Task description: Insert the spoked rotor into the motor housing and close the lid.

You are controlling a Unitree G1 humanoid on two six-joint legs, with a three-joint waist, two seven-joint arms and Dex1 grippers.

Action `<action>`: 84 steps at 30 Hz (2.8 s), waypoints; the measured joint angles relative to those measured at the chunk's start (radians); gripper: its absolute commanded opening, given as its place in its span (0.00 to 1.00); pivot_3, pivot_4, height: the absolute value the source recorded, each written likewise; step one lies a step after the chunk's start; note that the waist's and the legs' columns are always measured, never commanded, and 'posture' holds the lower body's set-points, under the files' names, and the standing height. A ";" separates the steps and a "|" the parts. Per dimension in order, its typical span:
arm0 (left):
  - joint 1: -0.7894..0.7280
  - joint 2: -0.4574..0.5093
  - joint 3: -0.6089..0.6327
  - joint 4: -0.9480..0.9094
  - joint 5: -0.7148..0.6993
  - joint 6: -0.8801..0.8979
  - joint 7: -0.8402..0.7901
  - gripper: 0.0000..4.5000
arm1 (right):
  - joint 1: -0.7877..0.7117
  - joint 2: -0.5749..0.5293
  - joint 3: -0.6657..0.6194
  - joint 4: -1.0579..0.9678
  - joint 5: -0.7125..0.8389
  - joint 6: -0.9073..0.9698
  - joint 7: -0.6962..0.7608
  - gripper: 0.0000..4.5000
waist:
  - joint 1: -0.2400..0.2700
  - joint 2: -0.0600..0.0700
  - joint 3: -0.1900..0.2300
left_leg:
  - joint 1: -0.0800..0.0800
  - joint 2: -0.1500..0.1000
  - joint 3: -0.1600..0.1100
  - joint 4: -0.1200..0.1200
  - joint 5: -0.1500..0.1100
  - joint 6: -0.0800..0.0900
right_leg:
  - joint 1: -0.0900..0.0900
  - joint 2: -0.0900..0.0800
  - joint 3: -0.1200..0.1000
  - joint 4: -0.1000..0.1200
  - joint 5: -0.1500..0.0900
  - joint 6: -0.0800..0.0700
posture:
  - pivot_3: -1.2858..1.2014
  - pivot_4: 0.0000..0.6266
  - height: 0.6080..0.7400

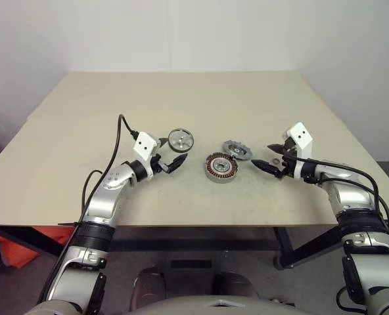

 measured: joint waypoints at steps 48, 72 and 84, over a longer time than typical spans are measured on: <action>0.004 -0.043 -0.021 0.010 0.009 0.012 0.022 0.99 | -0.021 0.021 -0.001 0.062 -0.067 0.083 -0.205 1.00 | -0.001 0.000 0.000 | 0.000 0.000 0.000 0.000 0.000 0.000 | 0.000 0.000 0.000 0.000 0.000 0.000 | 0.52 0.00 1.00; 0.002 -0.033 -0.022 0.026 0.016 -0.006 0.018 1.00 | -0.084 0.003 0.000 0.201 -0.100 0.130 -0.288 0.49 | 0.001 0.000 0.000 | 0.000 0.000 0.000 0.000 0.000 0.000 | 0.000 0.000 0.000 0.000 0.000 0.000 | 0.52 0.00 1.00; 0.002 -0.027 -0.022 0.025 0.016 -0.007 0.018 1.00 | -0.027 -0.029 -0.005 0.123 -0.100 0.166 -0.267 0.49 | 0.005 0.000 0.000 | 0.001 0.000 0.000 0.000 0.000 0.000 | 0.001 0.000 0.000 0.000 0.000 0.000 | 0.52 0.00 1.00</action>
